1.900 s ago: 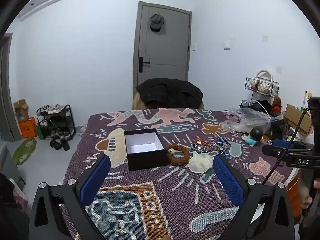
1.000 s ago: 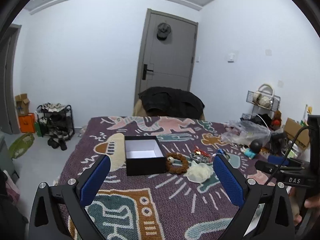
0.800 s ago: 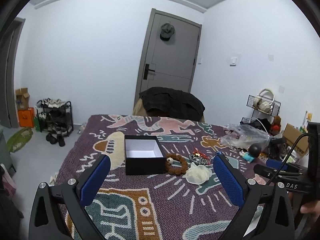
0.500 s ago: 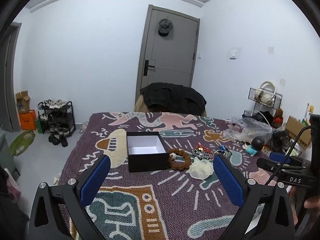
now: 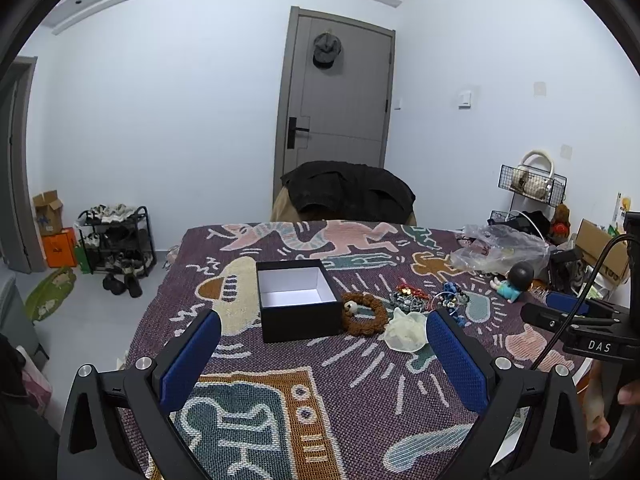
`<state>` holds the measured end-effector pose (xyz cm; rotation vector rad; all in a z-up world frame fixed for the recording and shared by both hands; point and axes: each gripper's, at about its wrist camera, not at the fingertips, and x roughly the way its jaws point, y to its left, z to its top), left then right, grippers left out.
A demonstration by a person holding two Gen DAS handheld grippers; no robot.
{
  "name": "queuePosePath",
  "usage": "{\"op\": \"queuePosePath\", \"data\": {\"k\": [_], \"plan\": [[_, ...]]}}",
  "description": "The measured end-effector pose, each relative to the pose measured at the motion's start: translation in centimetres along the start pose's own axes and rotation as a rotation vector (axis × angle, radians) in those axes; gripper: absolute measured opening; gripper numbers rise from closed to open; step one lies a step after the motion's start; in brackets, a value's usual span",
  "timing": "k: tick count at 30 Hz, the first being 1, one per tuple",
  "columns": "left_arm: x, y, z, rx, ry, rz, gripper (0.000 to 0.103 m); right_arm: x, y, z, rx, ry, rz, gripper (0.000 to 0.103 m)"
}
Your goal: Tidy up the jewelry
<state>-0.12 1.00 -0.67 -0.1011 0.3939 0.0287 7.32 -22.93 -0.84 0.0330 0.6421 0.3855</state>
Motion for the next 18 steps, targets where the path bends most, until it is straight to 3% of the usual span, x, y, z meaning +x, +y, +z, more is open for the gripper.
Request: {"op": "queuePosePath", "data": {"k": [18], "plan": [[0.04, -0.68, -0.04, 0.038, 0.013, 0.013, 0.103, -0.12, -0.14, 0.13, 0.011, -0.006, -0.001, 0.079]]}}
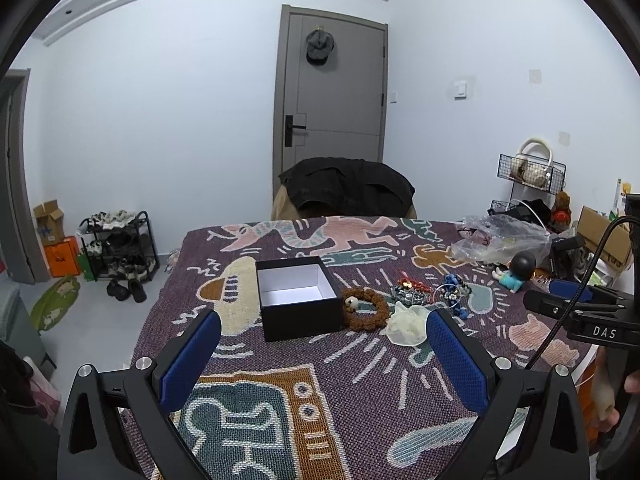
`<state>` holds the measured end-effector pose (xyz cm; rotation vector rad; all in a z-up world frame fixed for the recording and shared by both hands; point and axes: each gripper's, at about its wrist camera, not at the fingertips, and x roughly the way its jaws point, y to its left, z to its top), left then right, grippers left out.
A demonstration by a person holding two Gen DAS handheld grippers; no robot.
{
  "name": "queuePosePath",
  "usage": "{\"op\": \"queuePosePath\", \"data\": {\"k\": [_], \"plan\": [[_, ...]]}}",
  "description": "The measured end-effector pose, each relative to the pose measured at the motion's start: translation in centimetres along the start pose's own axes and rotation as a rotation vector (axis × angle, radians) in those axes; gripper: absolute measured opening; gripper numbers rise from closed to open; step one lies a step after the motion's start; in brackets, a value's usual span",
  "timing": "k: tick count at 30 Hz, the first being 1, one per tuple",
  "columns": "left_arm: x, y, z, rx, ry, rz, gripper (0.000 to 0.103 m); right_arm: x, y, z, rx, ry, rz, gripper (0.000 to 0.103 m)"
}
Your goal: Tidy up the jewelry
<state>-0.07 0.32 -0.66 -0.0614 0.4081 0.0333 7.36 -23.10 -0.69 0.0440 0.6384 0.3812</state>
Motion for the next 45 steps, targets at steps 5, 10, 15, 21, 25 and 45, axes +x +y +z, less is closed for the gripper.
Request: {"op": "queuePosePath", "data": {"k": [5, 10, 15, 21, 25, 45], "plan": [[0.0, 0.1, 0.1, -0.002, 0.002, 0.002, 0.103, 0.1, -0.2, 0.0, 0.010, 0.001, -0.005, 0.079], [0.4, 0.2, 0.1, -0.011, 0.015, 0.004, 0.103, 0.2, -0.4, 0.1, 0.017, 0.001, -0.008, 0.079], [1.2, 0.6, 0.3, -0.041, 0.037, -0.004, 0.103, 0.7, -0.7, 0.3, 0.027, 0.011, 0.004, 0.079], [2.8, 0.6, 0.3, -0.066, 0.077, -0.032, 0.102, 2.1, -1.5, 0.6, 0.056, 0.036, 0.026, 0.079], [3.9, 0.4, 0.3, -0.077, 0.104, -0.055, 0.099, 3.2, -2.0, 0.8, 0.082, 0.054, 0.053, 0.079], [11.7, 0.1, -0.1, -0.185, 0.274, -0.121, 0.077, 12.8, -3.6, 0.7, 0.244, 0.258, 0.167, 0.069]]}}
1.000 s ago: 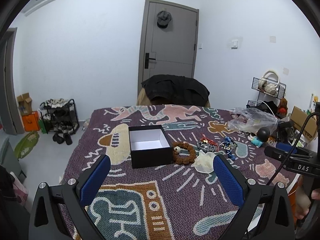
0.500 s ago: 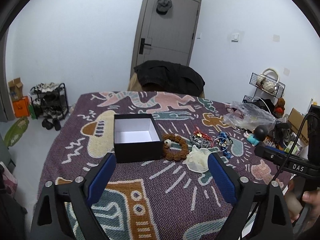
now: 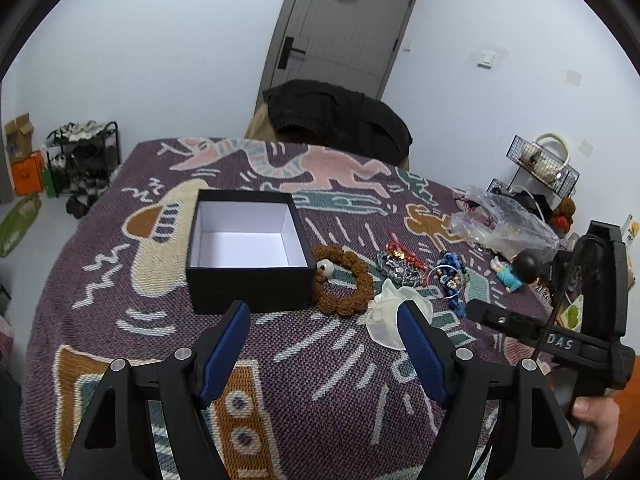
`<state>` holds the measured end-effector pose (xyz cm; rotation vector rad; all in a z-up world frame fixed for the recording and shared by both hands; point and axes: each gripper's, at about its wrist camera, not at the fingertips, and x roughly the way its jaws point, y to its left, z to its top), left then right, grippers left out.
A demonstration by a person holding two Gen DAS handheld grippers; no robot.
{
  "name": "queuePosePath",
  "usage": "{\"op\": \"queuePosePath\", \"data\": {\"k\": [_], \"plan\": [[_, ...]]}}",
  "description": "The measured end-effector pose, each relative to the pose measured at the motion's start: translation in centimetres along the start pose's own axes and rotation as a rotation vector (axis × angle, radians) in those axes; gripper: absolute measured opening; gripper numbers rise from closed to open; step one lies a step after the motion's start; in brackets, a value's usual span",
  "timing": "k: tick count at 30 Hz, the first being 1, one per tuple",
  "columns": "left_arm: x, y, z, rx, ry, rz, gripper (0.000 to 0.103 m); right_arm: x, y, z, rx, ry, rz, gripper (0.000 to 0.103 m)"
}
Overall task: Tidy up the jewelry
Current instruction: 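Grasp the white petal flower with the right tool while the left tool approaches the brown bead bracelet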
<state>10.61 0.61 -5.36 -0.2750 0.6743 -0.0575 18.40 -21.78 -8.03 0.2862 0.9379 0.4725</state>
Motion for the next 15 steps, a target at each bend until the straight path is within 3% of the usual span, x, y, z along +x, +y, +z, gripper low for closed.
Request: {"op": "queuePosePath", "data": {"k": [13, 14, 15], "plan": [[3.4, 0.9, 0.4, -0.051, 0.060, 0.037, 0.077, 6.7, 2.2, 0.3, -0.060, 0.118, -0.031, 0.070], [3.6, 1.0, 0.5, -0.055, 0.065, 0.038, 0.076, 7.0, 2.3, 0.3, -0.070, 0.114, -0.042, 0.068], [3.9, 1.1, 0.5, -0.061, 0.071, 0.038, 0.076, 7.0, 2.5, 0.2, -0.085, 0.100, -0.058, 0.050]]}}
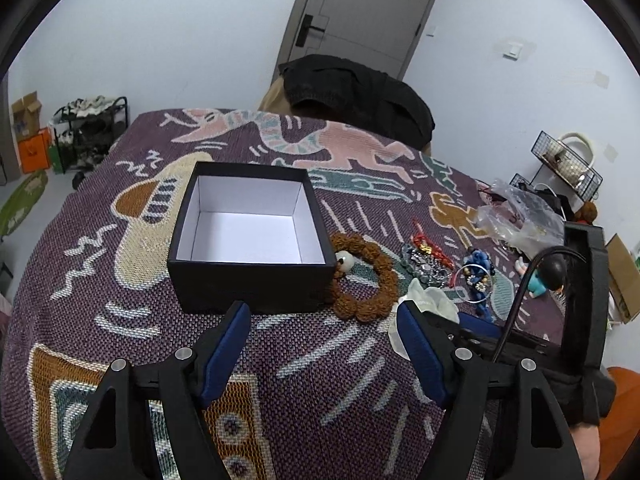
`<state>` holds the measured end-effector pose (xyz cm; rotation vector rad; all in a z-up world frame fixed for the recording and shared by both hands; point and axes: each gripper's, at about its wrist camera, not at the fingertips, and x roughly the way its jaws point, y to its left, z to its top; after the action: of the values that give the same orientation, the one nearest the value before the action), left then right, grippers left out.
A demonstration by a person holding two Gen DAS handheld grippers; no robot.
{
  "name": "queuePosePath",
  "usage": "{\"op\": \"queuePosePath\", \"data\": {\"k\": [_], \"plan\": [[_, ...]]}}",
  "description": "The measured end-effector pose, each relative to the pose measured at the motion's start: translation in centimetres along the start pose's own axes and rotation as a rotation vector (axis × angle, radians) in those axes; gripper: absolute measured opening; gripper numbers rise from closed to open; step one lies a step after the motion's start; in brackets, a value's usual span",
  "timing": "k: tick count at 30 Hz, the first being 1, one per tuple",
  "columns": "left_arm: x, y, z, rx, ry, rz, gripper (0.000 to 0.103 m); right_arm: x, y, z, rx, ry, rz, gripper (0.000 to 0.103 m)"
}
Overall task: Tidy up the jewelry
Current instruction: 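Grasp the white petal flower with the right tool while the left tool approaches the brown bead bracelet, then close the left tool on the brown bead bracelet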
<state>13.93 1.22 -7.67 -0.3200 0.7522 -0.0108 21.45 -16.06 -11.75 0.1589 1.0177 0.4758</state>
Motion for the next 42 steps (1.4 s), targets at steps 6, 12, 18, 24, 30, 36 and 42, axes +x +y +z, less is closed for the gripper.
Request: {"op": "queuePosePath", "data": {"k": [6, 12, 18, 24, 30, 36, 42], "plan": [[1.3, 0.0, 0.4, -0.044, 0.026, -0.008, 0.076, -0.7, -1.2, -0.1, 0.016, -0.013, 0.028, 0.005], [3.0, -0.9, 0.6, -0.072, 0.047, 0.015, 0.076, -3.5, -3.4, -0.4, 0.070, -0.077, 0.069, 0.004], [4.5, -1.8, 0.4, -0.092, 0.067, 0.087, 0.076, -4.9, -4.6, -1.1, 0.094, -0.106, 0.078, 0.004], [6.2, -2.4, 0.5, -0.111, 0.079, 0.207, 0.076, -5.9, -5.0, -1.8, 0.098, -0.134, 0.076, 0.004], [6.9, -2.9, 0.1, -0.091, 0.078, 0.239, 0.063, -6.9, -5.2, -2.3, 0.093, -0.152, 0.075, 0.004], [6.3, -3.7, -0.3, -0.042, 0.103, 0.140, 0.032, -7.3, -5.6, -2.4, 0.103, -0.158, 0.078, 0.004], [6.0, -2.7, -0.4, -0.102, 0.131, 0.074, 0.032, -7.3, -5.6, -2.4, 0.103, -0.159, 0.078, 0.004]]}}
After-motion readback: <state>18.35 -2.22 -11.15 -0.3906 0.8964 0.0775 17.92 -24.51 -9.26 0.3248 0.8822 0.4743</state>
